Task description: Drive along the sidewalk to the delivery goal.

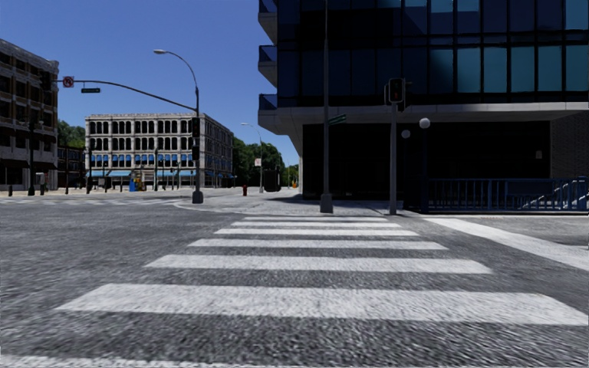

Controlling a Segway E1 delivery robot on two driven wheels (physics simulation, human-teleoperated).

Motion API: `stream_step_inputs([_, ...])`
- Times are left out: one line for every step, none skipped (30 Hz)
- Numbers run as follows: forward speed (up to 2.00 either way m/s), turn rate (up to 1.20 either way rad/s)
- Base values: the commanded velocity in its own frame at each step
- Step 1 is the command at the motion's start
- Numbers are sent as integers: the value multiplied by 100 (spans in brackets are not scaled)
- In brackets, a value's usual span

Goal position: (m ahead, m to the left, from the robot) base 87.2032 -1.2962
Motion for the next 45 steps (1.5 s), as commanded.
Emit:
stream_step_inputs([200, 0])
stream_step_inputs([200, 0])
stream_step_inputs([200, 0])
stream_step_inputs([200, 0])
stream_step_inputs([200, 0])
stream_step_inputs([200, 0])
stream_step_inputs([200, 0])
stream_step_inputs([200, 0])
stream_step_inputs([200, 0])
stream_step_inputs([200, 0])
stream_step_inputs([200, 0])
stream_step_inputs([200, 0])
stream_step_inputs([200, 0])
stream_step_inputs([200, 0])
stream_step_inputs([200, 0])
stream_step_inputs([200, 0])
stream_step_inputs([200, 0])
stream_step_inputs([200, 2])
stream_step_inputs([200, 11])
stream_step_inputs([200, 37])
stream_step_inputs([200, 14])
stream_step_inputs([200, 0])
stream_step_inputs([200, 0])
stream_step_inputs([200, 0])
stream_step_inputs([200, 0])
stream_step_inputs([200, 0])
stream_step_inputs([200, 0])
stream_step_inputs([200, 0])
stream_step_inputs([200, 0])
stream_step_inputs([200, 0])
stream_step_inputs([200, 0])
stream_step_inputs([200, 0])
stream_step_inputs([200, 0])
stream_step_inputs([200, 0])
stream_step_inputs([200, 0])
stream_step_inputs([200, 0])
stream_step_inputs([200, 0])
stream_step_inputs([200, 6])
stream_step_inputs([200, 10])
stream_step_inputs([200, 11])
stream_step_inputs([200, 9])
stream_step_inputs([200, 0])
stream_step_inputs([200, 0])
stream_step_inputs([200, 0])
stream_step_inputs([200, 0])
